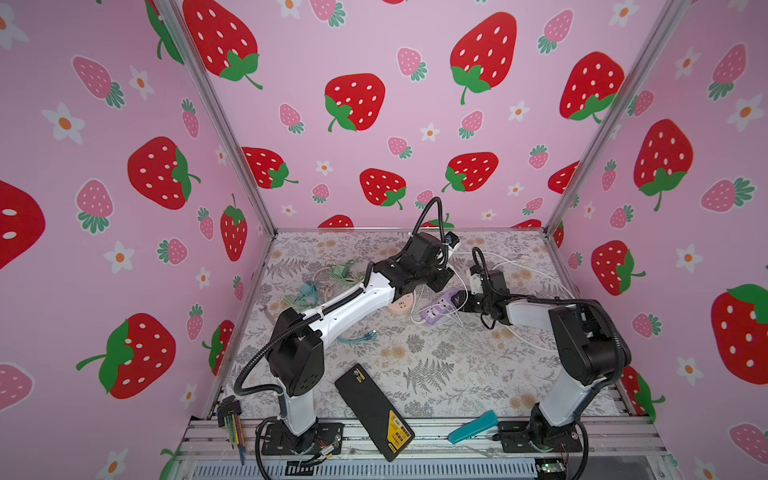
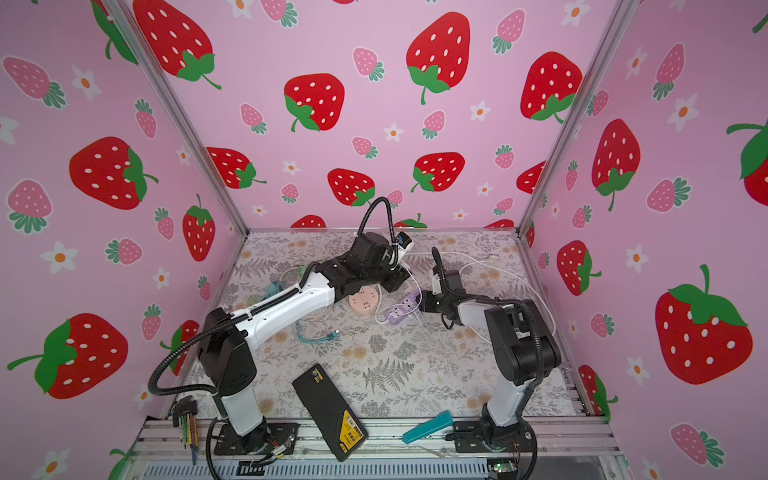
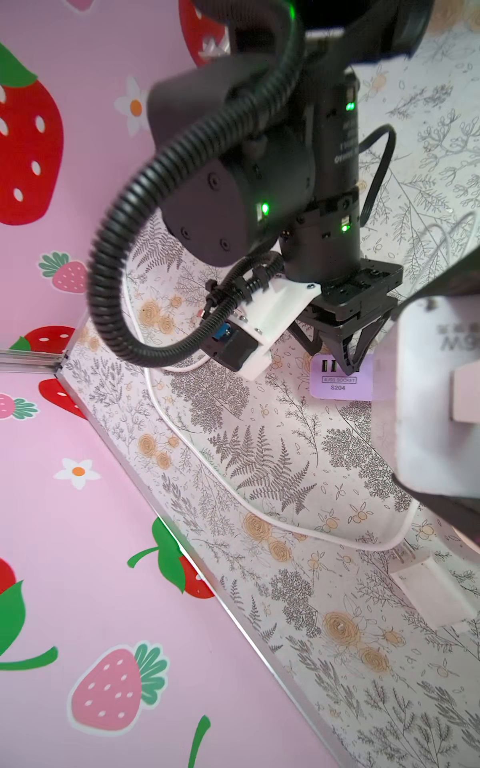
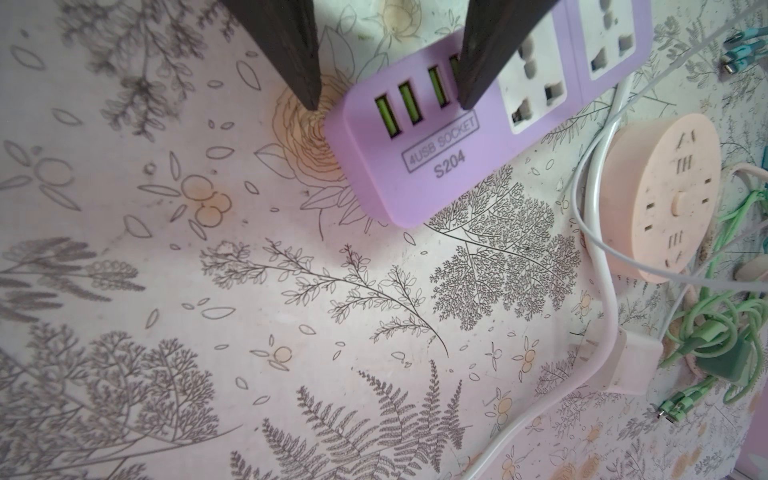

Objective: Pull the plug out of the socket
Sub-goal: 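Pull the charger up with the left gripper while right holds the strip, then carry the white charger with the left gripper and lower it beside the strip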

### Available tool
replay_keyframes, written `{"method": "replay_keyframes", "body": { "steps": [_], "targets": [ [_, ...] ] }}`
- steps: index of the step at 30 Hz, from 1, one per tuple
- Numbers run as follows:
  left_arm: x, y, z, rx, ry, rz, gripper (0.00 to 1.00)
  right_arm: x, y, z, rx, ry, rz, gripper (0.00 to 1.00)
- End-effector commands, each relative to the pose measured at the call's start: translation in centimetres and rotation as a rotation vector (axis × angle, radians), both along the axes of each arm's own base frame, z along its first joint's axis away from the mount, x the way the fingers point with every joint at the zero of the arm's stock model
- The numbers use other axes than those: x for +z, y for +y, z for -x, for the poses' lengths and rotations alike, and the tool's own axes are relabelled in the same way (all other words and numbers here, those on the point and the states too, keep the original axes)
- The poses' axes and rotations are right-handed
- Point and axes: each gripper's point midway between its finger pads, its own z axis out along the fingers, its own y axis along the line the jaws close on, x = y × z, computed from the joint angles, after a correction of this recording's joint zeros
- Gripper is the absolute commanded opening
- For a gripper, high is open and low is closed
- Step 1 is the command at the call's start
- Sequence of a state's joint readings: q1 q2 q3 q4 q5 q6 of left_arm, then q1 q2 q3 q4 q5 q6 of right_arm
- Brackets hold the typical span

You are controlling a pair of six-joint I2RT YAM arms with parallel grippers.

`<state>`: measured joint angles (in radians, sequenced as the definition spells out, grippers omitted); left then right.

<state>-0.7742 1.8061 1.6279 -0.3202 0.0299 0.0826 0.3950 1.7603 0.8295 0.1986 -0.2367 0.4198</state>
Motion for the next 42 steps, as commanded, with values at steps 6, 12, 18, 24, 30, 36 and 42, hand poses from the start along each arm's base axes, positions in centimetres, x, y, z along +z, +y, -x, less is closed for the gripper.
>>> {"method": "replay_keyframes", "body": {
  "steps": [6, 12, 18, 24, 30, 36, 42],
  "targets": [
    [1.9, 1.1, -1.2, 0.043, -0.056, -0.028, 0.24, -5.3, -2.7, 4.5, -0.017, 0.198, 0.150, 0.55],
    [-1.7, 2.2, -4.9, 0.127, -0.010, -0.064, 0.23, -5.4, -2.8, 4.4, -0.019, 0.197, 0.151, 0.55],
    [-5.2, 2.3, -7.8, 0.171, 0.049, -0.078, 0.24, -5.5, -2.8, 4.4, -0.022, 0.200, 0.156, 0.55],
    [-8.4, 1.4, -9.4, 0.175, 0.100, -0.095, 0.24, -5.6, -2.8, 4.4, -0.020, 0.203, 0.155, 0.55],
    [-11.4, 0.2, -10.2, 0.169, 0.165, -0.104, 0.24, -5.8, -2.8, 4.4, -0.020, 0.206, 0.156, 0.55],
    [-13.9, -0.1, -10.5, 0.175, 0.212, -0.127, 0.24, -5.8, -2.7, 4.3, -0.020, 0.207, 0.155, 0.55],
    [-16.0, 0.9, -10.4, 0.209, 0.247, -0.180, 0.24, -5.9, -2.7, 4.3, -0.020, 0.208, 0.156, 0.55]
  ]
}}
